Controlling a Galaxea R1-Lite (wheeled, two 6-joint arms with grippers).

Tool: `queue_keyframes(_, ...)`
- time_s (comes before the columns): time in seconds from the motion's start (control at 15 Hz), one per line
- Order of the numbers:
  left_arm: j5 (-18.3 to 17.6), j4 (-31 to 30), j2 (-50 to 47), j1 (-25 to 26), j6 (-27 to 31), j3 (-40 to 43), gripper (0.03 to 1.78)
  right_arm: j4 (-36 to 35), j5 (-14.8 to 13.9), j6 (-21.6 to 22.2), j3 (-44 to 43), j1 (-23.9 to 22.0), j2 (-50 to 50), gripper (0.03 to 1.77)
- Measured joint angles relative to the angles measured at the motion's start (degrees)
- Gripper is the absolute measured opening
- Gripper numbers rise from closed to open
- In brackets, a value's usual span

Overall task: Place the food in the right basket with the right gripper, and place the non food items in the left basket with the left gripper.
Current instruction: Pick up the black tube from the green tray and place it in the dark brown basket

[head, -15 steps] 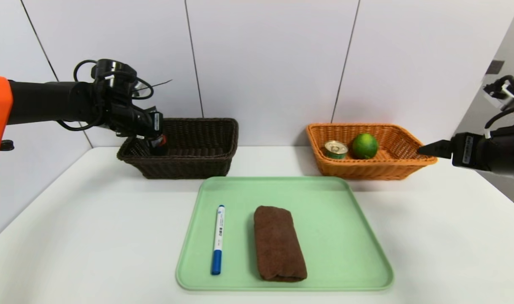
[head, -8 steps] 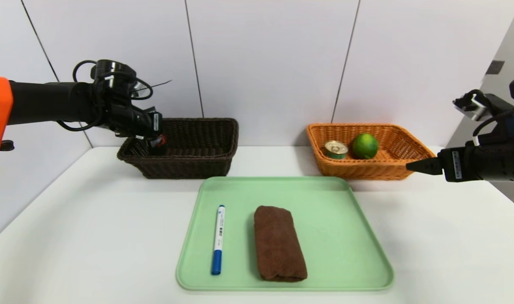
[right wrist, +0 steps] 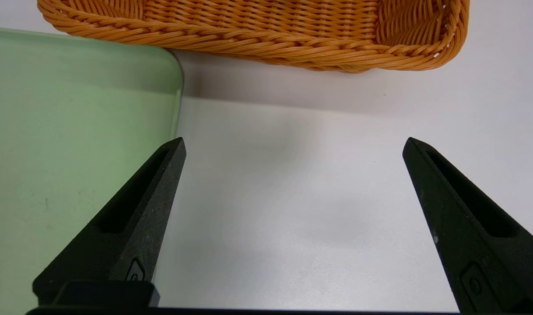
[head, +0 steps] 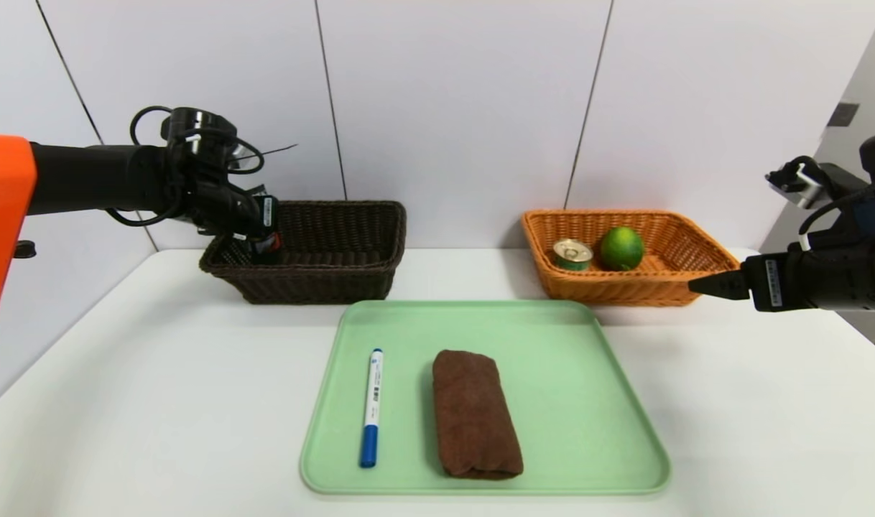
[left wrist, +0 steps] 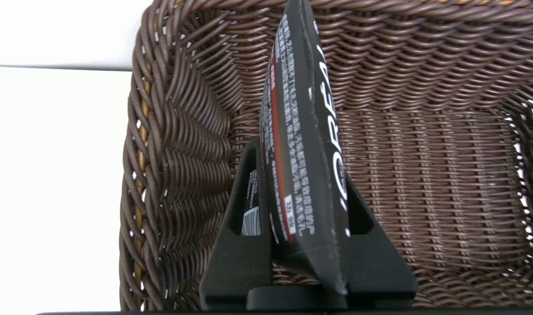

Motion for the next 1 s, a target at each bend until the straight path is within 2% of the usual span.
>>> queue_keyframes(0.13, 1.27, -0.10, 0.26, -0.06, 1.01, -0.06, 0.36, -0.16, -0.05, 0.05, 0.44, 0.00, 0.02, 1.71)
queue_keyframes(0.33, 1.74, -0.33, 0.61, -0.04, 1.27, -0.89, 0.80, -0.27, -0.05, 0.06, 0.74, 0.00, 0.02, 1.71)
queue_keyframes(0.6, 1.72, -0.27, 0.46, -0.11, 1.27, -1.22, 1.16, -0.27, -0.02, 0.05, 0.84, -0.09, 0.02, 1.71)
queue_keyframes(0.87, 1.66, 1.60, -4.85, -1.44, 1.12, -3.08, 1.38, -0.11, 0.05, 0.20, 0.84, -0.17, 0.02, 1.71)
queue_keyframes(1.0, 2.27, 5.35, -9.01, -3.72, 0.96, -4.68, 1.45, -0.05, 0.09, 0.22, 0.84, -0.23, 0.05, 1.71)
